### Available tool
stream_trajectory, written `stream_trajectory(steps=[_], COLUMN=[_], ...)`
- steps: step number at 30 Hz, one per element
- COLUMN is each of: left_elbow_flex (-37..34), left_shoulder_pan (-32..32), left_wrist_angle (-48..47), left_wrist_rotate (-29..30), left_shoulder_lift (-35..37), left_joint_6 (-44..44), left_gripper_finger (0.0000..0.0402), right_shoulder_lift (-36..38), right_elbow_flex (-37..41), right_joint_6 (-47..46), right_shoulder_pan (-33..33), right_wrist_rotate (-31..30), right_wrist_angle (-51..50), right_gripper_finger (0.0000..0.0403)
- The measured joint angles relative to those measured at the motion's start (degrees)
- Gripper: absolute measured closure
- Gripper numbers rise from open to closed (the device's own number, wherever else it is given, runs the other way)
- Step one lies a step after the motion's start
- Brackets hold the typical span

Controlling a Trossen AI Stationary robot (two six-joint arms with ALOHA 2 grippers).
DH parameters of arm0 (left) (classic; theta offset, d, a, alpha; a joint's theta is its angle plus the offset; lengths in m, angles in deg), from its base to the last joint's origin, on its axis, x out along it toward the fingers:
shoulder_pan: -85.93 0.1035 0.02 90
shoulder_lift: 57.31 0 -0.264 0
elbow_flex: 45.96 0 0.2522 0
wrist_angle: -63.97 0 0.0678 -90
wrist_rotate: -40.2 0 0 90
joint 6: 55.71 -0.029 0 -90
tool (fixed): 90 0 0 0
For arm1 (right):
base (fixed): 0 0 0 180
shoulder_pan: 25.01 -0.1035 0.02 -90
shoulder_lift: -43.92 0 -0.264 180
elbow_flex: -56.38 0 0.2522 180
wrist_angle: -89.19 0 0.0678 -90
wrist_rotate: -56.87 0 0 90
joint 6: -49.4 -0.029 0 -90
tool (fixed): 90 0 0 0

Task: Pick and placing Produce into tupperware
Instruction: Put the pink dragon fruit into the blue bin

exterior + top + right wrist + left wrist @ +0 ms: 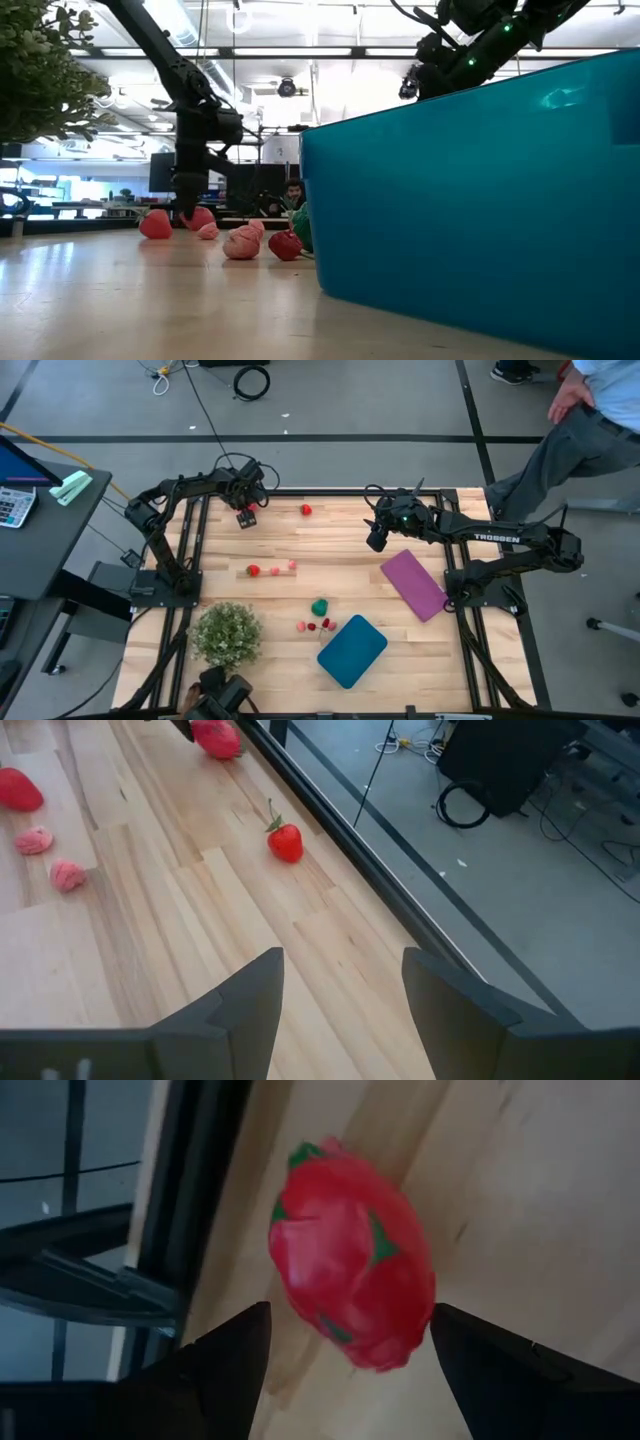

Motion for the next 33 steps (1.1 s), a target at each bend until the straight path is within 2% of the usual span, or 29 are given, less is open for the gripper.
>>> stream_trajectory(steps=[15, 19, 26, 33], left_elbow_flex=[0.00, 0.00, 0.00, 0.07], left_shoulder_pan=[1.48, 2.29, 2.29, 2.16], left_wrist_angle=[2.11, 2.11, 2.75, 1.94], left_wrist_rotate=[-0.34, -3.17, -3.66, -4.61], left_shoulder_lift=[0.00, 0.00, -0.13, -4.10], left_joint_6=[3.36, 3.42, 3.21, 4.55], left_gripper_finger=[0.0120, 0.0120, 0.0120, 0.0120], right_shoulder_lift=[0.00, 0.00, 0.00, 0.00], right_elbow_flex=[0.00, 0.00, 0.00, 0.00], right_joint_6=[0.09, 0.09, 0.17, 0.17], right_shoulder_pan=[0.04, 0.04, 0.04, 0.04], right_wrist_rotate=[0.00, -0.02, 0.00, 0.00], right_wrist_angle=[0.02, 0.00, 0.02, 0.02], right_gripper_finger=[0.0189, 0.0189, 0.0189, 0.0189])
